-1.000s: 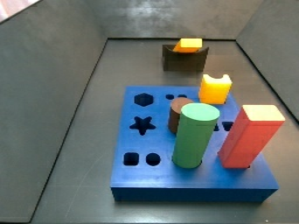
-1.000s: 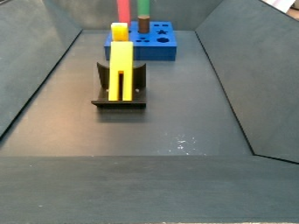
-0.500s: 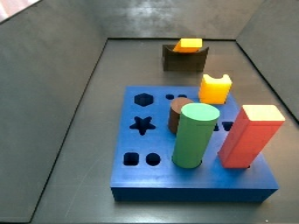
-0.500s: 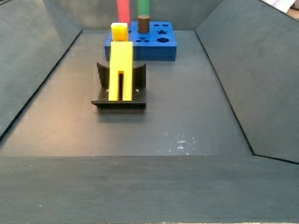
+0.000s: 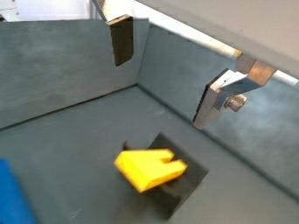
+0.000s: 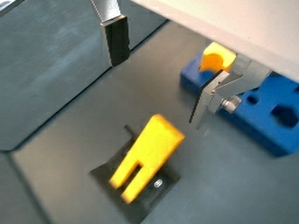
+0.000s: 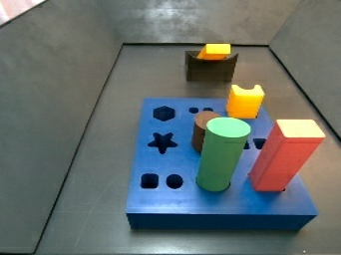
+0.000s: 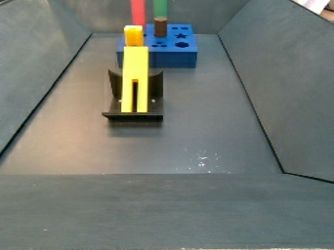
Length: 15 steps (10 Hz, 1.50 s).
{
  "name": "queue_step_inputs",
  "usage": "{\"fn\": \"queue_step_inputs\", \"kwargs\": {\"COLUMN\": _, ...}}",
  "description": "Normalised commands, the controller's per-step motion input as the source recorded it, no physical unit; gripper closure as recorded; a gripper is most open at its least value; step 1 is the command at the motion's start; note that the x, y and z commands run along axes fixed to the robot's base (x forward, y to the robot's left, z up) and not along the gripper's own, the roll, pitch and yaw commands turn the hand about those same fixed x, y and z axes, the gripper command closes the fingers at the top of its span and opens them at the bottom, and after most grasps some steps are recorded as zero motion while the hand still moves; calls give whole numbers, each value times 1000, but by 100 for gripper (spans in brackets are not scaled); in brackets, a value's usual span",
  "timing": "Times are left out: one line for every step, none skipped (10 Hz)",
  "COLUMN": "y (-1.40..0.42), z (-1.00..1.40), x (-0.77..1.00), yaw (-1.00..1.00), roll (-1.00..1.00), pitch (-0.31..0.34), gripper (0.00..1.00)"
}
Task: Pick up the double-square object. Move up. Rotate the double-square object. Place the double-square object on the fixture. Regrasp the double-square object. Move to above the board. Insert the double-square object.
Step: Regrasp the double-square object.
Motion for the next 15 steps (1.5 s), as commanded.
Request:
{"fn": "queue_step_inputs", "kwargs": {"y": -27, "z": 3, "x": 44, "yaw": 36, "roll": 1000, "pitch": 70, "gripper": 0}}
{"fn": "queue_step_inputs", "kwargs": {"y": -29, "z": 2, "x": 58, "yaw": 42, "roll": 1000, "pitch": 84, "gripper": 0}}
{"fn": "queue_step_inputs", "kwargs": {"y": -31, "z": -1, "x": 71, "yaw": 49, "roll": 1000, "pitch": 101, "gripper": 0}}
{"fn": "queue_step_inputs", "kwargs": {"y": -40, "z": -2, "x": 92, "yaw": 67, "roll": 1000, "pitch": 135, "gripper": 0}}
{"fn": "queue_step_inputs", "kwargs": {"y": -43, "z": -4, "x": 98, "yaw": 76, "roll": 1000, "pitch": 151, "gripper": 0}}
{"fn": "queue_step_inputs", "kwargs": {"y": -43, "z": -4, "x": 100, "yaw": 98, "roll": 1000, "pitch": 175, "gripper": 0}}
{"fn": "queue_step_inputs", "kwargs": {"y": -47, "z": -1, "x": 97, "yaw": 127, "roll": 1000, "pitch": 197, "gripper": 0}}
{"fn": "queue_step_inputs", "kwargs": {"y": -46, "z": -5, "x": 93, "yaw": 182, "roll": 961, "pitch": 222, "gripper": 0}}
{"fn": "queue_step_inputs", "kwargs": {"y": -49, "z": -6, "x": 97, "yaw": 204, "roll": 769, "pitch": 202, "gripper": 0}}
{"fn": "queue_step_inputs", "kwargs": {"y": -52, "z": -7, "x": 103, "yaw": 226, "roll": 516, "pitch": 162, "gripper": 0}}
{"fn": "queue_step_inputs", "kwargs": {"y": -47, "z": -3, "x": 100, "yaw": 237, "roll": 349, "pitch": 129, "gripper": 0}}
{"fn": "queue_step_inputs", "kwargs": {"y": -37, "z": 4, "x": 93, "yaw": 237, "roll": 243, "pitch": 87, "gripper": 0}}
{"fn": "queue_step_inputs", "kwargs": {"y": -39, "z": -1, "x": 82, "yaw": 230, "roll": 194, "pitch": 46, "gripper": 0}}
{"fn": "queue_step_inputs", "kwargs": {"y": -43, "z": -8, "x": 80, "yaw": 212, "roll": 169, "pitch": 7, "gripper": 0}}
{"fn": "queue_step_inputs", "kwargs": {"y": 47, "z": -1000, "x": 34, "yaw": 249, "roll": 146, "pitch": 28, "gripper": 0}}
